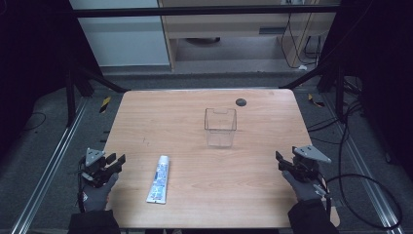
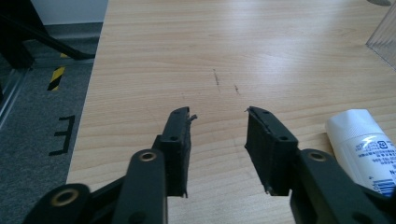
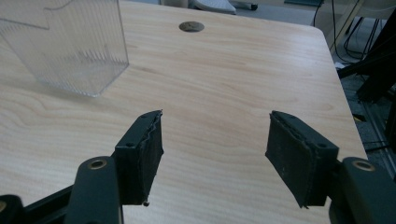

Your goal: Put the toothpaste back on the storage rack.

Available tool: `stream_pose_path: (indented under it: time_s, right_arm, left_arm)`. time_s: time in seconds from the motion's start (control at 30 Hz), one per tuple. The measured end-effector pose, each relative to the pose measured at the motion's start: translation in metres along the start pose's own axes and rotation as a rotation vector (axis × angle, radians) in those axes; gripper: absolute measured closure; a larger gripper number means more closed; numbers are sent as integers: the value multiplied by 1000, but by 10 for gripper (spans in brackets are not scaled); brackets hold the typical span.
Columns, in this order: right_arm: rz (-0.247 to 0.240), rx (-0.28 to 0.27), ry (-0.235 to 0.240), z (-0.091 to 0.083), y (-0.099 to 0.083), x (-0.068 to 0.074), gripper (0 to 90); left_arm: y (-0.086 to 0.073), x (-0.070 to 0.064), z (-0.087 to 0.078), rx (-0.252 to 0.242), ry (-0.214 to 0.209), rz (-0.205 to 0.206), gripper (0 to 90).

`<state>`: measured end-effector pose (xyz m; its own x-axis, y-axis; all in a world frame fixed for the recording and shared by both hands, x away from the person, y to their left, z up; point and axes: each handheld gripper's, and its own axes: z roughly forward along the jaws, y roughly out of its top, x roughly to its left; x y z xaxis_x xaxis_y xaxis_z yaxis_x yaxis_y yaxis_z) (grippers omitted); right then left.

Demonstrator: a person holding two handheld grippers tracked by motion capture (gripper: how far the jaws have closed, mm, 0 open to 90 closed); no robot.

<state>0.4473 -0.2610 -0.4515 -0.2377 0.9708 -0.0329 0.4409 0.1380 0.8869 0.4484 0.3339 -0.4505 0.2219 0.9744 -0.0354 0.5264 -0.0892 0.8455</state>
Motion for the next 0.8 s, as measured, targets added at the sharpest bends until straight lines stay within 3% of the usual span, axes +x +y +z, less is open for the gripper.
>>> stream_pose_path:
  time_s: [0.17, 0.33, 0.43, 0.6, 0.8]
  right_arm:
    - [-6, 26, 14, -6, -7, -3, 358]
    - [-20, 28, 34, -9, -8, 5, 378]
    - [-35, 40, 43, -8, -8, 10, 391]
    - [-39, 42, 69, -9, -9, 16, 412]
    - [-38, 52, 80, -10, -10, 21, 419]
  left_arm:
    - [0, -6, -2, 23, -25, 17, 710]
    - [-2, -10, -6, 50, -81, 20, 843]
    - [-3, -15, -6, 68, -111, 43, 890]
    - [-3, -20, -5, 95, -136, 77, 895]
    - [-8, -36, -2, 160, -201, 121, 897]
